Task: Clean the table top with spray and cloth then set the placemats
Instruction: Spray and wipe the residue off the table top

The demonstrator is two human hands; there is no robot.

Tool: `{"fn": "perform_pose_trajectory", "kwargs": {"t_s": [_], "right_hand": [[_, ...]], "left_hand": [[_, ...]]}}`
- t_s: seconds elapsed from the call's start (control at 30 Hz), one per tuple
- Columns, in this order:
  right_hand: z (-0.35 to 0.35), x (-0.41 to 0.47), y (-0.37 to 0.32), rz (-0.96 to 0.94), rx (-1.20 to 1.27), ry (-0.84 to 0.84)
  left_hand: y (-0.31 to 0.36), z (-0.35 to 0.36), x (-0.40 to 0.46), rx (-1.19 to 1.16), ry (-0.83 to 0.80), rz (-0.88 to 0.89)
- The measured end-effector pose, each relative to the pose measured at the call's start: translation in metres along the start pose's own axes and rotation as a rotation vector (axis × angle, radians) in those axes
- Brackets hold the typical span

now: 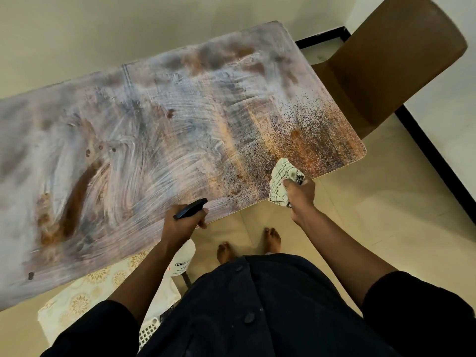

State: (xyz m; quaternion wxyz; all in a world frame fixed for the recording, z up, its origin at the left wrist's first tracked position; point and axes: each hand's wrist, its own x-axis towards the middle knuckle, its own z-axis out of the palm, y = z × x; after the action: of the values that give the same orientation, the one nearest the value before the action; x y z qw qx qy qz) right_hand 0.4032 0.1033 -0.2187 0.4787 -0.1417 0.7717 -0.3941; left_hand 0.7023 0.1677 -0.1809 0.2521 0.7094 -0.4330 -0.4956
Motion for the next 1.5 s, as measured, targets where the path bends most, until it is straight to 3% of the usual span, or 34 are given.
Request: {"fn": "perform_pose_trajectory", "kwargs": {"t_s": [0.3, 0.5, 0.77, 1.13, 1.23, 1.37, 1.5], "right_hand": [[0.014, -0.008, -0.008, -0.147, -0.112, -0.008], [0.031, 0.000, -0.030, -0.535, -0.527, 0.026], [0.070, 0.000, 0.015, -0.691, -1.013, -0.270], [0.088, -0.033, 0.065, -0.941, -1.329, -0.626], [0.069, -0.010, 0.062, -0.918, -1.359, -0.589], [0.036, 0.020, 0.042, -0.726, -1.289, -0.359], [0.017, 0.036, 0.033, -0.659, -1.268, -0.261]], "left_hand": [[0.004, -0.019, 0.001, -0.062, -0.060, 0.033], [0.010, -0.034, 0.006, -0.105, -0.109, 0.109], [0.016, -0.047, 0.021, -0.132, -0.127, 0.161], [0.036, -0.035, 0.040, -0.162, -0.136, 0.186], [0.039, -0.031, 0.045, -0.149, -0.157, 0.189], [0.042, -0.026, 0.050, -0.154, -0.186, 0.191], [0.048, -0.021, 0.053, -0.151, -0.212, 0.217]]}}
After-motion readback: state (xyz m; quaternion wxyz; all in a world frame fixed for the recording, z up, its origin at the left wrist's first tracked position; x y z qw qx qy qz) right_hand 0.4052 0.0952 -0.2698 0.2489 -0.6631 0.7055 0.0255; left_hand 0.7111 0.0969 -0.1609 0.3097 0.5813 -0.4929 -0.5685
